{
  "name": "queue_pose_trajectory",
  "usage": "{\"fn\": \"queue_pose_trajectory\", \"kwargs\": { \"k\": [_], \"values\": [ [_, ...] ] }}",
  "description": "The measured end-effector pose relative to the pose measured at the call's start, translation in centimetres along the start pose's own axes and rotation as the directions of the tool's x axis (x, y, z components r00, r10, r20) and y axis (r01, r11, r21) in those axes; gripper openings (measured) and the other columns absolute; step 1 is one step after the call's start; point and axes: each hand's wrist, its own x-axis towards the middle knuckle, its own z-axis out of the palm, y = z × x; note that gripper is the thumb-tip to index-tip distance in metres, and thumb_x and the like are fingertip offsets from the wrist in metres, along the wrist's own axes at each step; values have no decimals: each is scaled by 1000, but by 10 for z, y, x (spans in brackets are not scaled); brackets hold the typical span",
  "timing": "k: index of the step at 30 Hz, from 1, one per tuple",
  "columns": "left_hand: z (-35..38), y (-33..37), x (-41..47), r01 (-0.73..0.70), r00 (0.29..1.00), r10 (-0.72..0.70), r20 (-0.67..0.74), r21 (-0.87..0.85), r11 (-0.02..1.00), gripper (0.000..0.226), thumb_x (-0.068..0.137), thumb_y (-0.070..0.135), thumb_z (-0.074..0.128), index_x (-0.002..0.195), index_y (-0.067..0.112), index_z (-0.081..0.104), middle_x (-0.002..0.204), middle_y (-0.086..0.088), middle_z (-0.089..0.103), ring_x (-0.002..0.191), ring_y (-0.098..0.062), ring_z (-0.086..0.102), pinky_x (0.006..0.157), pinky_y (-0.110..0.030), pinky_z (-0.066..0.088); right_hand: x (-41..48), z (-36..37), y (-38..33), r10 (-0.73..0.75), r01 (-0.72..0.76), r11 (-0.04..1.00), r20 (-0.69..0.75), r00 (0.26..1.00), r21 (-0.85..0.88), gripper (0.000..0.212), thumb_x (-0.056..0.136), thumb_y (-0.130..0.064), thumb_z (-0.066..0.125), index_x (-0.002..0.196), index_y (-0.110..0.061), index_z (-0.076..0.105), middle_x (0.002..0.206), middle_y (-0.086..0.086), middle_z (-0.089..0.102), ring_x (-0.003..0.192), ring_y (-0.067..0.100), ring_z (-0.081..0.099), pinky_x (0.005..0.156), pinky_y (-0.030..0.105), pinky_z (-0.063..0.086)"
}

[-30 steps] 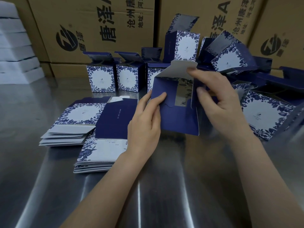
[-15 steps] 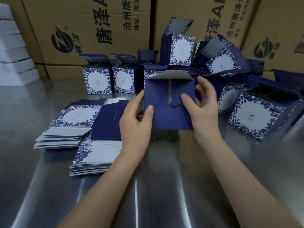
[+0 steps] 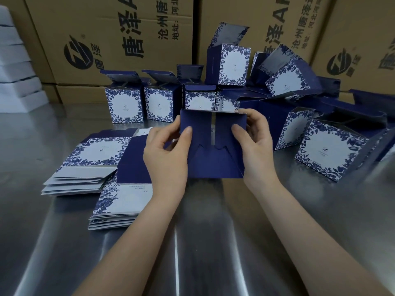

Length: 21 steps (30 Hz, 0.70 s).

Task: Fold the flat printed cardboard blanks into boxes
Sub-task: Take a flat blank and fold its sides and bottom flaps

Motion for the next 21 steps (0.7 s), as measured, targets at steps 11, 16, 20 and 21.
{"fn": "queue_pose_trajectory", "kwargs": {
  "k": [11, 16, 20, 21],
  "values": [
    [-4, 3, 4, 12, 992, -11, -129, 12, 1000, 14, 89, 20, 71, 77, 26, 72, 86, 2, 70, 87, -8, 63, 85, -22, 48, -5, 8, 3, 18, -18, 1000, -91, 996, -4, 25, 97, -20, 59, 115, -35, 68, 129, -9, 65, 127, 6, 54, 113, 39, 39],
    [-4, 2, 6, 14, 990, -8, -138, 37, 999, 12, 91, 18, 69, 79, 21, 72, 84, 1, 68, 87, -11, 62, 86, -28, 50, -8, 10, 1, 31, -30, 999, -135, 990, 11, 27, 97, -12, 59, 115, -29, 68, 123, -10, 68, 122, 2, 57, 111, 31, 42],
    [-4, 3, 7, 29, 992, -29, -122, 0, 1000, 8, 91, 19, 69, 84, 21, 72, 83, 12, 71, 86, -9, 65, 86, -28, 52, -9, 11, -2, 52, -49, 998, -147, 988, 27, 26, 95, -13, 61, 119, -21, 69, 122, -8, 69, 122, 5, 58, 110, 35, 42],
    [-4, 3, 7, 29, 992, -29, -126, -8, 1000, 9, 91, 20, 69, 83, 23, 71, 80, 17, 70, 83, -5, 63, 83, -24, 51, -10, 11, -2, 55, -51, 998, -148, 987, 31, 26, 95, -13, 62, 118, -21, 69, 121, -9, 69, 121, 5, 59, 110, 35, 43]
  ]
}}
